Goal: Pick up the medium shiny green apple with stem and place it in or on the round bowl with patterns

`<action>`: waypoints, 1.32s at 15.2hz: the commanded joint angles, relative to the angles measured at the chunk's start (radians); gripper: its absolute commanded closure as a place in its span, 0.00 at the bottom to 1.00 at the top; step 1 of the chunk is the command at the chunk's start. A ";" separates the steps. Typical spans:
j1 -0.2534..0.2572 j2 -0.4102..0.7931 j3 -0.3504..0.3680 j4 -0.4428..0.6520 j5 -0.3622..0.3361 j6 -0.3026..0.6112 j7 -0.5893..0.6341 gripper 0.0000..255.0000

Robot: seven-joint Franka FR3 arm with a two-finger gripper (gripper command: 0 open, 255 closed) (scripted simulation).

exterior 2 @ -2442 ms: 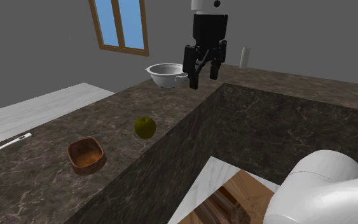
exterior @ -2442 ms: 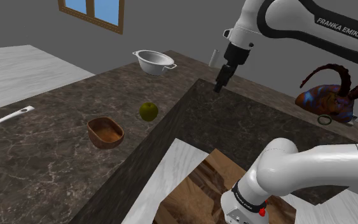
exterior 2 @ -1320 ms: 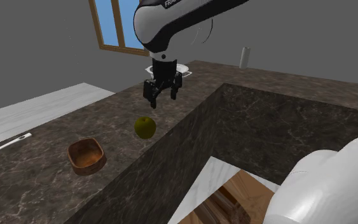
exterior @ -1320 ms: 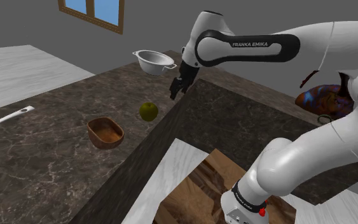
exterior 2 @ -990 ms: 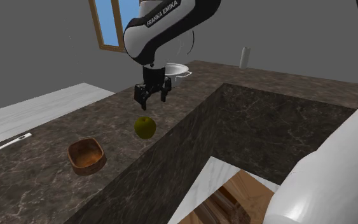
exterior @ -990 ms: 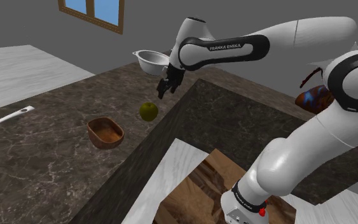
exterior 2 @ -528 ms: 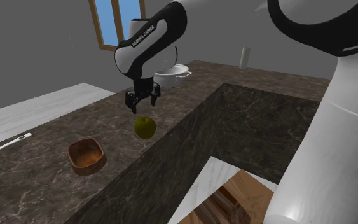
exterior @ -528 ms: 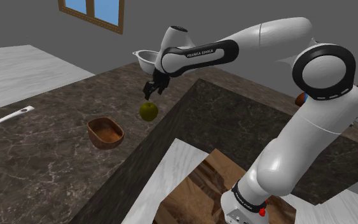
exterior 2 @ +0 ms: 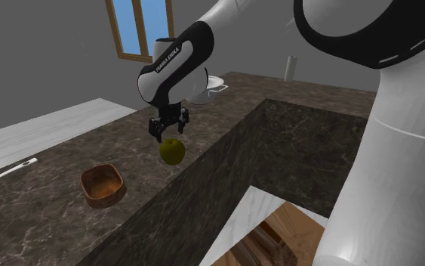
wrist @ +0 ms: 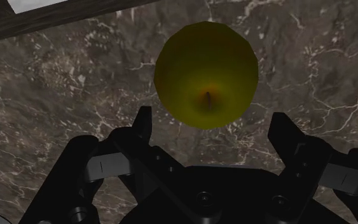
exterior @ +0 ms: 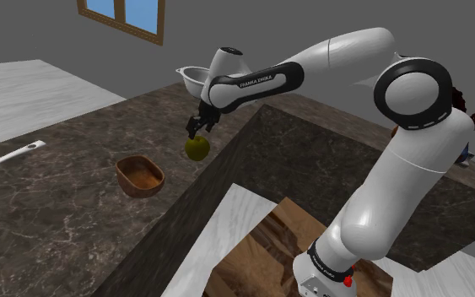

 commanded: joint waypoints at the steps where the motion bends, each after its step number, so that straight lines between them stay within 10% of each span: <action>1: 0.000 0.004 0.000 -0.001 0.000 0.005 0.000 0.00; 6: 0.000 0.003 0.000 -0.001 0.000 0.005 0.000 0.00; 7: 0.000 0.003 0.000 -0.001 0.000 0.005 0.000 1.00; 20: 0.000 -0.021 0.000 0.025 0.002 -0.046 -0.002 1.00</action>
